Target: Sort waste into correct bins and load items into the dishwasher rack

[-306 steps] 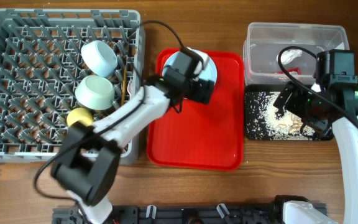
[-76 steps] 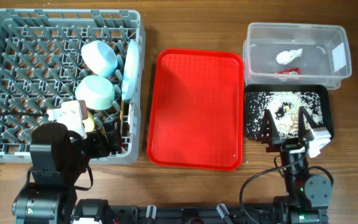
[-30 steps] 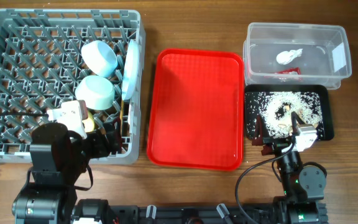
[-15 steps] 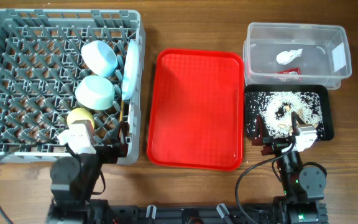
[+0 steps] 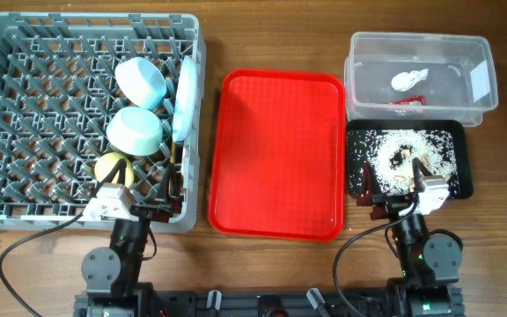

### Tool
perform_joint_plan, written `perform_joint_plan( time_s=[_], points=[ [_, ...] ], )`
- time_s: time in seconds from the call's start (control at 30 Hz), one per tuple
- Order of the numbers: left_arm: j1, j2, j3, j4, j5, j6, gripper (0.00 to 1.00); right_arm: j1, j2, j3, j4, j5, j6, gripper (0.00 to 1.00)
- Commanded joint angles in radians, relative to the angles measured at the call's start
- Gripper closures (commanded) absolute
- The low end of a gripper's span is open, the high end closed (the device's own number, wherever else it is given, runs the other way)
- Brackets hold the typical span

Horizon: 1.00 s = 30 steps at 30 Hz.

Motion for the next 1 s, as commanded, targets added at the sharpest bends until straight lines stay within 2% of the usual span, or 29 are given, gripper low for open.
perform_joint_plan(
  time_s=[0.0,0.17,0.97],
  points=[
    [0.007,-0.013,-0.016,-0.004,0.005,0.109,0.00,0.004,-0.010,-0.001,0.003,0.013,-0.019,0.00],
    [0.006,-0.013,-0.016,-0.159,0.005,0.122,0.00,0.004,-0.010,-0.001,0.002,0.013,-0.019,0.00],
    [0.006,-0.010,-0.016,-0.153,0.005,0.122,0.00,0.004,-0.010,-0.001,0.002,0.013,-0.019,0.00]
  ],
)
